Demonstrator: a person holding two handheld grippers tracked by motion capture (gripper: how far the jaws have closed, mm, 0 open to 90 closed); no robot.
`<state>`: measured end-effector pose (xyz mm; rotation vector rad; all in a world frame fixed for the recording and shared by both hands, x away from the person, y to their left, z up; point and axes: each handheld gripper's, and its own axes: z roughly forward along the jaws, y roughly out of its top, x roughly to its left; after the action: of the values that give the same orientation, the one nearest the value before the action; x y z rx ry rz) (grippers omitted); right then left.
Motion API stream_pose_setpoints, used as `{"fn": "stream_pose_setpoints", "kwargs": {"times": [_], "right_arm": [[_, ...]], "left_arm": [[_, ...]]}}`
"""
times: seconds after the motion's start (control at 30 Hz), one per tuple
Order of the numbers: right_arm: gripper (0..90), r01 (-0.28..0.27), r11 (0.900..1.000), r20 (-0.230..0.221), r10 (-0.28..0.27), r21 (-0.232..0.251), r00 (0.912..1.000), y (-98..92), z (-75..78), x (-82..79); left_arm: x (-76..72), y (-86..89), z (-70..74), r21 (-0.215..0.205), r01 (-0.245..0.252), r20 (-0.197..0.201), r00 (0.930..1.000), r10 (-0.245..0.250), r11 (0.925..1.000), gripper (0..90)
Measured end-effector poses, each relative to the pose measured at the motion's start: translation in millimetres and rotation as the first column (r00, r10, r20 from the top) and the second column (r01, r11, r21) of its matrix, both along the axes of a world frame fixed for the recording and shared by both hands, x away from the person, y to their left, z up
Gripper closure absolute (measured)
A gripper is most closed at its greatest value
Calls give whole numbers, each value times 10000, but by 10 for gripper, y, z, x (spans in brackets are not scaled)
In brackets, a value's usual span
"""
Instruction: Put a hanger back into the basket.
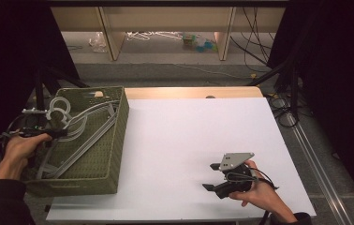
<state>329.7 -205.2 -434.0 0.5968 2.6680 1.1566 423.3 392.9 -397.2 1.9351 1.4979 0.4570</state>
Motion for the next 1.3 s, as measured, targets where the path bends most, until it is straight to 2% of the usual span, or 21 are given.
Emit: {"fn": "stream_pose_setpoints", "kwargs": {"times": [0.1, 0.23, 0.3, 0.33, 0.37, 0.43, 0.47, 0.5, 0.57, 0.6, 0.67, 0.73, 0.87, 0.93, 0.97, 1.1, 1.17, 1.23, 1.3], "right_arm": [[284, -40, 10000, -59, 40, -7, 10000, -7, 8, -3], [284, 7, 10000, -60, -7, -23, 10000, -11, 10, -3], [284, 8, 10000, -72, -8, -35, 10000, -10, 8, -3], [284, -10, 10000, -69, 9, -23, 10000, -10, 8, -4], [284, -11, 10000, -67, 11, -16, 10000, -9, 8, -4], [284, -13, 10000, -68, 13, -18, 10000, -8, 7, -4], [284, -16, 10000, -76, 16, -26, 10000, -8, 6, -4], [284, 19, 10000, -64, -19, -22, 10000, -8, 3, -4], [284, -12, 10000, -88, 12, 1, 10000, -10, 2, 0], [284, 5, 10000, -88, -5, 0, 10000, -12, 4, 0], [284, 1, 10000, -20, -1, 23, 10000, -12, 5, 5], [284, 59, 10000, 4, -59, 37, 10000, -11, 5, 4], [284, 99, 9999, 12, -99, 20, 10000, -12, -6, 10], [284, 138, 9999, 19, -139, 27, 9999, -8, -13, 10], [284, 151, 9999, 35, -151, 24, 9999, -6, -14, 11], [283, 168, 9998, 32, -169, 112, 9999, -8, -10, 17], [283, 275, 9995, 86, -277, 161, 9996, -12, -8, 17], [283, 294, 9993, 169, -298, 243, 9994, -16, -8, 21], [280, 331, 9992, 165, -335, 234, 9993, -19, 3, 21]], "left_arm": [[8, 7, -33, -8, -211, 115, 9997, 211, 9998, 742], [5, 11, -30, 108, -145, 69, 9999, 144, 9998, 739], [15, 0, -48, 99, -379, 135, 9992, 378, 9992, 731], [18, 1, -57, 274, -334, 151, 9993, 330, 9991, 725], [19, 4, -45, 398, -295, -70, 9995, 298, 9988, 720], [20, 4, -54, 336, -345, 41, 9994, 343, 9988, 715], [18, 2, -43, 456, -445, -11, 9990, 446, 9980, 713], [14, 11, -32, 631, -395, -30, 9992, 397, 9972, 690], [-1, 8, -13, 571, -504, 291, 9984, 488, 9971, 643], [-13, 12, 13, 693, -531, 223, 9984, 516, 9962, 616], [-47, -1, 66, 528, -771, 292, 9967, 756, 9956, 534], [-90, -38, 111, 613, -440, 443, 9982, 414, 9971, 510], [-204, -148, 215, 460, -122, 794, 9968, 85, 9989, 421], [-261, -205, 272, 269, -3, 1134, 9935, -27, 9996, 403], [-304, -271, 307, -35, -192, 1518, 9882, 195, 9998, 392], [-436, -386, 367, -419, -171, 2125, 9768, 256, 9990, 341], [-508, -462, 376, -590, -17, 2360, 9716, 156, 9983, 327], [-583, -557, 382, -1192, 312, 2618, 9651, 11, 9924, 318], [-648, -658, 395, -1104, 614, 2809, 9593, -282, 9920, 313]]}}
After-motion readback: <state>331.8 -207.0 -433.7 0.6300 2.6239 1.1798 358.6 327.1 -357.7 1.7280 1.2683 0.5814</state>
